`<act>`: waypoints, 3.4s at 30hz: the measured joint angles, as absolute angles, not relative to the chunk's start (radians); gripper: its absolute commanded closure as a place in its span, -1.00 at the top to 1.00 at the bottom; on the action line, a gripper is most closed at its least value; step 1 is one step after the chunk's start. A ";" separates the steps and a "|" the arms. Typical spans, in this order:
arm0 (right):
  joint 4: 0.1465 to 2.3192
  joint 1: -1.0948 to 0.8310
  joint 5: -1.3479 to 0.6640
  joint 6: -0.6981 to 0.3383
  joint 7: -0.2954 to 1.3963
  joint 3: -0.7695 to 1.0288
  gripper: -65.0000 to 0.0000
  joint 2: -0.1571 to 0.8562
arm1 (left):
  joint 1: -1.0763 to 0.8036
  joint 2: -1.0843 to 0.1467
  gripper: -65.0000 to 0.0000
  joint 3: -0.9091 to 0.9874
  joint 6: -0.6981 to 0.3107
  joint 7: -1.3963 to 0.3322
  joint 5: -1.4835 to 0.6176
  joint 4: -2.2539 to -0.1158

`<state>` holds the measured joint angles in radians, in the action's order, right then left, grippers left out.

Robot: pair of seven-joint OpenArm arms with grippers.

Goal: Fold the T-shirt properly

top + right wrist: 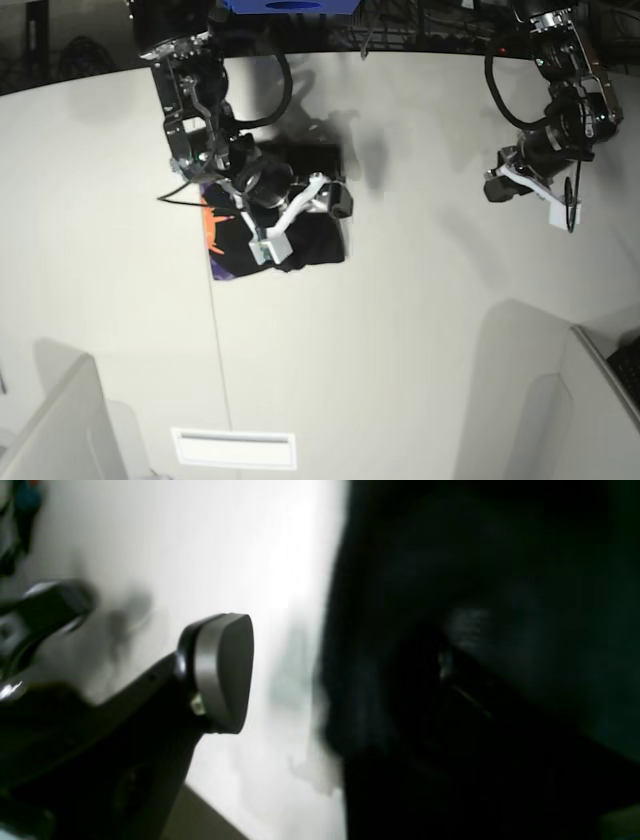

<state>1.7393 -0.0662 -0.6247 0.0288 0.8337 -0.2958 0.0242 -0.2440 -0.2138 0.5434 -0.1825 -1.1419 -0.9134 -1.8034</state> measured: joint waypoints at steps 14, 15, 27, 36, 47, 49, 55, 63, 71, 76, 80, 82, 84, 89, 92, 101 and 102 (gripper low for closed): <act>1.810 0.052 -0.628 0.075 0.832 -0.517 0.21 0.049 | -0.242 -0.222 -1.00 0.480 -0.183 -1.142 -0.921 -1.803; 1.852 0.051 -0.637 0.073 0.834 -0.500 0.16 0.068 | -0.245 -0.221 -1.00 0.447 -0.184 -1.141 -0.923 -1.803; 1.959 -0.121 -0.617 0.072 0.834 0.045 -1.00 0.145 | -0.252 -0.084 -0.30 0.236 -0.185 -1.142 -0.921 -1.825; 1.958 -0.140 -0.624 0.071 0.834 0.065 -1.00 0.189 | -0.167 -0.006 1.00 0.239 -0.330 -1.140 -0.924 -1.771; 1.957 -0.151 -0.624 0.025 0.834 0.071 -1.00 0.187 | -0.049 0.033 1.00 0.127 -0.334 -0.963 -0.917 -1.470; 1.957 -0.150 -0.625 0.015 0.834 0.071 -1.00 0.187 | -0.051 0.043 1.00 0.088 -0.337 -0.925 -0.921 -1.417; 1.957 -0.151 -0.624 0.015 0.834 0.073 -1.00 0.187 | 0.004 0.045 1.00 0.060 -0.305 -0.904 -0.972 -1.305; 1.957 -0.150 -0.628 0.007 0.837 0.108 -1.00 0.183 | 0.031 0.044 0.17 0.060 -0.290 -0.904 -0.944 -1.282; 1.957 -0.176 -0.624 0.007 0.838 0.150 -1.00 0.181 | 0.095 0.041 -1.00 0.058 -0.288 -1.004 -0.769 -1.274; 1.957 -0.201 -0.624 0.007 0.838 0.186 -1.00 0.181 | 0.227 0.012 -1.00 0.015 -0.298 -1.170 -0.606 -1.246; 1.957 -0.206 -0.624 0.007 0.833 0.203 -1.00 0.181 | 0.357 -0.151 -1.00 -0.295 -0.294 -1.191 -0.575 -1.254; 1.957 -0.212 -0.626 0.007 0.834 0.201 -1.00 0.178 | 0.435 -0.217 -1.00 -0.509 -0.296 -1.174 -0.575 -1.252; 1.957 -0.218 -0.624 0.007 0.833 0.201 -1.00 0.179 | 0.512 -0.256 -1.00 -0.711 -0.334 -1.154 -0.562 -1.253; 1.957 -0.239 -0.625 0.008 0.839 0.277 -1.00 0.155 | 0.663 -0.311 -1.00 -1.058 -0.405 -1.025 -0.546 -1.258; 1.957 -0.249 -0.624 0.008 0.834 0.315 -1.00 0.135 | 0.691 -0.321 -1.00 -1.132 -0.420 -0.922 -0.491 -1.256; 1.957 -0.291 -0.624 0.008 0.836 0.334 -1.00 0.105 | 0.677 -0.229 -1.00 -1.206 -0.397 -0.818 -0.224 -1.256; 1.957 -0.294 -0.624 0.008 0.833 0.334 -1.00 0.101 | 0.671 -0.218 -1.00 -1.206 -0.397 -0.819 -0.202 -1.256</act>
<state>1.9568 -0.2935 -0.6235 0.0078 0.8330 0.3340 0.1013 0.6712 -0.2184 -1.2060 -0.3973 -0.8188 -0.2024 -1.2564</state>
